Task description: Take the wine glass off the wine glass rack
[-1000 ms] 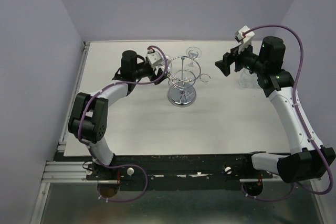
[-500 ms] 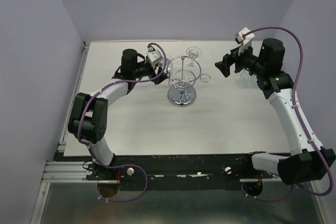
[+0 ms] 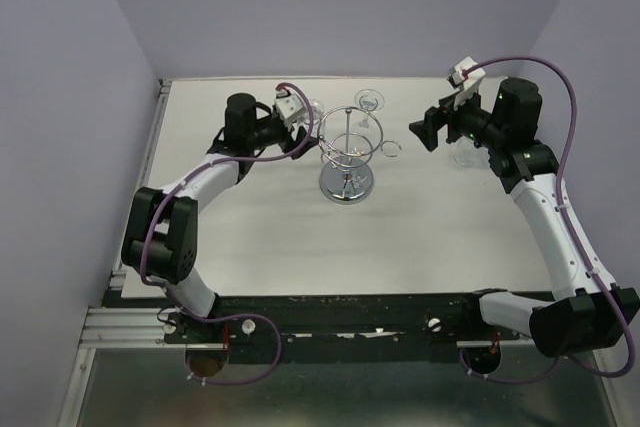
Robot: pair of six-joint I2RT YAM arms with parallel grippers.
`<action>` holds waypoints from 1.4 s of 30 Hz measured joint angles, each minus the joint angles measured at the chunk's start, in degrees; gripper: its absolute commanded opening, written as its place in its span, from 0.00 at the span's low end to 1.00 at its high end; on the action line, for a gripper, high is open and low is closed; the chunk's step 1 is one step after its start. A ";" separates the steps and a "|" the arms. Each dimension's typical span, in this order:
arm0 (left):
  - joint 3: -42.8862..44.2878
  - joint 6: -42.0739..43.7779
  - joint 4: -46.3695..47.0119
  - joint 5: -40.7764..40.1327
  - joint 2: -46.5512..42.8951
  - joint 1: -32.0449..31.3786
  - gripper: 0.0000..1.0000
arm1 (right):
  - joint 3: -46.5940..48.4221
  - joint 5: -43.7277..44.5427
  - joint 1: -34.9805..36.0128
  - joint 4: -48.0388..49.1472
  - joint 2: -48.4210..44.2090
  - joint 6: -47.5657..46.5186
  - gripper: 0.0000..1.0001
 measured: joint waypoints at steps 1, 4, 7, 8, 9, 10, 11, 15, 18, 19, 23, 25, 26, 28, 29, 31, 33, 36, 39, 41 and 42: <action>-0.35 0.15 0.00 -0.26 -0.37 0.04 0.00 | -0.02 0.00 0.00 0.07 0.00 0.04 1.00; -0.94 0.46 -0.48 -0.63 -0.76 0.39 0.00 | -0.04 0.00 0.00 0.59 0.00 0.28 1.00; -1.46 0.70 -1.18 -1.09 -0.79 1.07 0.00 | -0.04 -0.02 0.00 0.87 0.00 0.46 1.00; -1.60 0.79 -1.60 -1.31 -0.79 1.22 0.00 | -0.04 -0.02 0.00 0.94 0.00 0.50 1.00; -1.70 0.87 -1.77 -1.46 -0.79 1.40 0.00 | -0.04 -0.02 0.00 0.94 0.00 0.52 1.00; -1.79 0.92 -2.01 -1.73 -0.79 1.53 0.00 | -0.04 -0.02 0.00 0.94 0.00 0.57 1.00; -1.79 0.92 -2.10 -1.90 -0.79 1.60 0.00 | -0.04 -0.02 0.00 0.94 0.00 0.63 1.00; -1.79 0.94 -2.05 -2.75 -0.79 2.32 0.00 | -0.04 -0.02 0.00 0.98 0.02 1.07 1.00; -1.79 0.61 -2.01 -3.30 -0.79 2.84 0.00 | -0.04 -0.02 0.00 0.98 0.11 1.33 1.00; -1.79 0.07 -1.86 -3.54 -0.79 3.08 0.00 | -0.04 -0.02 0.00 0.98 0.20 1.36 1.00; -1.79 -3.67 -0.98 -4.26 -0.79 3.98 0.00 | -0.04 -0.04 0.00 1.05 0.52 1.38 1.00; -1.81 -7.06 -0.28 -4.52 -0.79 4.79 0.00 | -0.04 -0.04 0.00 1.07 0.79 1.40 1.00; -1.81 -9.40 -0.15 -4.59 -0.79 5.20 0.00 | -0.02 -0.04 0.00 1.05 0.90 1.40 1.00; -2.03 -14.38 -0.24 -4.57 -0.79 6.19 0.00 | 0.04 -0.15 0.00 1.01 1.11 1.36 1.00; -2.36 -16.44 -0.44 -4.57 -0.87 6.80 0.00 | 0.20 -0.46 0.00 0.94 1.25 1.33 1.00; -3.87 -21.42 -2.32 -4.52 -1.81 8.72 0.00 | 1.01 -1.42 0.00 0.61 1.64 1.20 1.00; -6.08 -24.55 -4.42 -4.55 -3.67 10.64 0.00 | 1.88 -1.99 0.09 0.50 1.84 0.85 1.00; -9.66 -27.04 -9.46 -4.68 -8.46 13.22 0.00 | 2.01 -1.88 0.46 0.35 1.62 -0.48 1.00; -10.45 -26.64 -15.69 -4.55 -13.07 13.94 0.00 | 2.01 -1.79 1.84 -0.94 1.57 -3.61 1.00; -9.60 -25.05 -21.35 -4.04 -15.50 13.92 0.00 | 1.92 -1.79 3.28 -1.38 1.29 -5.70 0.97; -8.76 -24.11 -24.92 -3.72 -16.57 13.92 0.00 | 1.75 -1.77 4.28 -1.42 0.98 -6.73 0.96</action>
